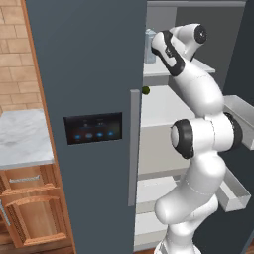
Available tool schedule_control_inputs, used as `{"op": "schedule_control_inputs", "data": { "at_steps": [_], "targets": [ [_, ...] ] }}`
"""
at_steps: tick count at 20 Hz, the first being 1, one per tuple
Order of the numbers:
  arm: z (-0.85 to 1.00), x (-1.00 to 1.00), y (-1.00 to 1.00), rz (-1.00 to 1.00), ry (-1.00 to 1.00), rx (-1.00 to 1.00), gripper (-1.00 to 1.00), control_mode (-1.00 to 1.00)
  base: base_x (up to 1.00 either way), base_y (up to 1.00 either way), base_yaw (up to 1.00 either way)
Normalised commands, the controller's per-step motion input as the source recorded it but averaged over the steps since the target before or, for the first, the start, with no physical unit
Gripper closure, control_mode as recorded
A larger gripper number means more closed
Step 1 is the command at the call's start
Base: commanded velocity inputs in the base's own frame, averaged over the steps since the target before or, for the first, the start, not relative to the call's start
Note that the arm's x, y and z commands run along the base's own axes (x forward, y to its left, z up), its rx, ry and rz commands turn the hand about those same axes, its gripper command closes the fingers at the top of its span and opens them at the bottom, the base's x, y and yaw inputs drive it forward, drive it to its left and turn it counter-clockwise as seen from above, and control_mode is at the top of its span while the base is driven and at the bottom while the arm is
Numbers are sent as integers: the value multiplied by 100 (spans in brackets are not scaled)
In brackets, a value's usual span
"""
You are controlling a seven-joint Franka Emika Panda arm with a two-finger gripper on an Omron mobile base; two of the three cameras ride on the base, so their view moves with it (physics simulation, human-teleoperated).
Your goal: Take out the milk from the fridge and place it on the tray on the counter. Then take the sugar cube near the tray and place it in the tray.
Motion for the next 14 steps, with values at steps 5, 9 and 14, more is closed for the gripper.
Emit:
{"op": "schedule_control_inputs", "data": {
  "at_steps": [5,9,14],
  "targets": [
    [0,26,0,0,-3,0,-100,-100,0,0,0],
    [0,36,0,0,0,0,-100,-100,0,0,0],
    [-3,20,9,0,-4,0,-100,-100,0,0,0]
  ]
}}
